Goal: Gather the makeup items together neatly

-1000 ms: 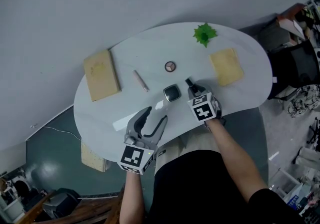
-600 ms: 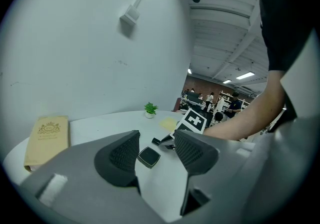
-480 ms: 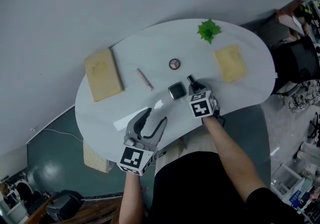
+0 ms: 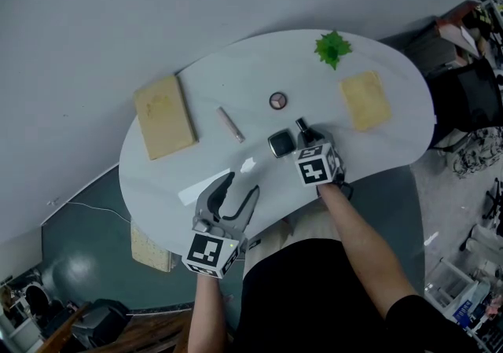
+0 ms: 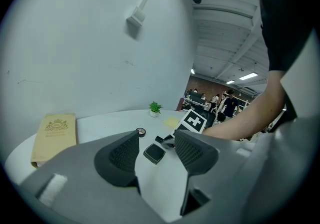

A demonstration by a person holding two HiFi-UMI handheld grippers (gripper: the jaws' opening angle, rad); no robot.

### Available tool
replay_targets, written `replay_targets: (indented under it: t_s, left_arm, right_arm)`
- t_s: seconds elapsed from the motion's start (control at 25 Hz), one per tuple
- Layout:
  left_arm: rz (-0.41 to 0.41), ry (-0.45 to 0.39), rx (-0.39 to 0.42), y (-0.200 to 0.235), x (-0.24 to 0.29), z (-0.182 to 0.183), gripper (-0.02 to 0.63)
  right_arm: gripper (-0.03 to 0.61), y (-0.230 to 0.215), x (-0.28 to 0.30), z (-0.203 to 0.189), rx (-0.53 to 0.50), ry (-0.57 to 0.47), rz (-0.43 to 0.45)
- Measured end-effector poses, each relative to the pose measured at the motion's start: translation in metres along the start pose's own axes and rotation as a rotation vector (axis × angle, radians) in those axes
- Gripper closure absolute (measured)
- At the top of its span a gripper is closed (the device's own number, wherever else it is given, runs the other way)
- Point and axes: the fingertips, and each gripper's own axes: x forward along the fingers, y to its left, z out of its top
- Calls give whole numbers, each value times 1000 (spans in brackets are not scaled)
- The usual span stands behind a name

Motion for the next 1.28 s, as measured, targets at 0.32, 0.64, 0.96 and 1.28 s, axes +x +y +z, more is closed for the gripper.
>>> replay_targets:
  t_s: [0.32, 0.64, 0.96, 1.28]
  left_arm:
    - [13, 14, -24, 0, -2, 0, 394]
    - [14, -10, -11, -2, 1, 5, 394]
    - [11, -25, 2, -2, 2, 9, 394]
    - [18, -27, -5, 6, 4, 12, 394]
  right_arm:
    - [472, 3, -2, 2, 14, -9, 19]
    - [457, 1, -10, 13, 40, -56, 49]
    - [430, 4, -14, 36, 11, -88, 94]
    - [383, 15, -7, 63, -51, -93, 154]
